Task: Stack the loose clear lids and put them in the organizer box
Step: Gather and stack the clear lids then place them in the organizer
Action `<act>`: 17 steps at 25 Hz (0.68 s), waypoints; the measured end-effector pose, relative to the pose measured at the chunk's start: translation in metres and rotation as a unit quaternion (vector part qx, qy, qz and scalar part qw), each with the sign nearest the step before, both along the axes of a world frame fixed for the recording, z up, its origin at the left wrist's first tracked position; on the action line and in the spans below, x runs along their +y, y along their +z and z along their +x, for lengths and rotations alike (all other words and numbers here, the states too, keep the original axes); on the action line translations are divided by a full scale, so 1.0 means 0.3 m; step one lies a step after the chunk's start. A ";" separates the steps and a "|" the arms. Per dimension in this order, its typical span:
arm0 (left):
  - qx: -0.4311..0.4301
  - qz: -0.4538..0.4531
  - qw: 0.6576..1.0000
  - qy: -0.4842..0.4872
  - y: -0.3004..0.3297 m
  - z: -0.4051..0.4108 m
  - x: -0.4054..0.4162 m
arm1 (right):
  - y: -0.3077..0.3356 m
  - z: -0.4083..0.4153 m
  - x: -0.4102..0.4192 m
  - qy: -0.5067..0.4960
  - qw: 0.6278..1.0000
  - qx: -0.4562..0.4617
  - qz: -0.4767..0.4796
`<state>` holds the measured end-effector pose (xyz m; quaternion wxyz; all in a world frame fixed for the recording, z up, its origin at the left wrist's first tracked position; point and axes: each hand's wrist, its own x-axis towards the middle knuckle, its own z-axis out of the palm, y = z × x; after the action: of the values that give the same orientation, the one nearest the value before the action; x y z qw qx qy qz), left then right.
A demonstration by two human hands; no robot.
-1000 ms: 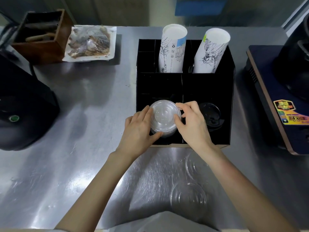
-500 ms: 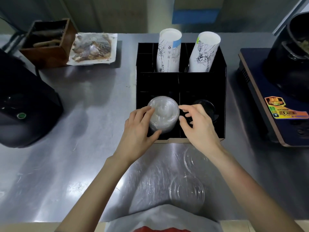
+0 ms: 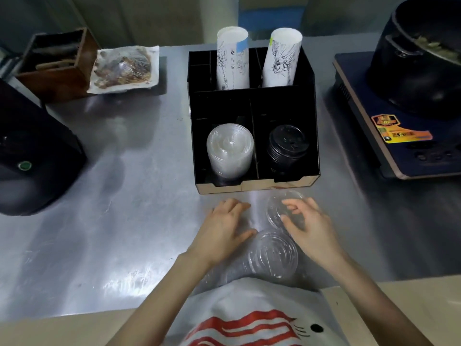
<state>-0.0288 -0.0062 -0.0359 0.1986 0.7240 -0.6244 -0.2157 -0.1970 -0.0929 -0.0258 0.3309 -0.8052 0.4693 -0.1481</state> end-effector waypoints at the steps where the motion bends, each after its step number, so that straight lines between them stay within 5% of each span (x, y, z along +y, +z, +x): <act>1: -0.013 0.021 1.000 -0.015 -0.016 -0.018 0.004 | -0.016 -0.018 0.018 0.000 1.000 0.009 0.012; 6: -0.074 0.085 0.991 -0.065 -0.062 -0.089 0.010 | -0.053 -0.074 0.068 0.011 0.993 0.089 0.078; 17: -0.038 0.068 0.996 -0.049 -0.086 -0.098 0.007 | -0.064 -0.043 0.088 0.002 0.988 0.130 0.078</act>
<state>-0.0580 -0.0041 -0.0616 0.1145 0.7119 -0.6503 -0.2391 -0.2098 -0.0664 -0.0452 0.3296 -0.7904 0.5163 -0.0045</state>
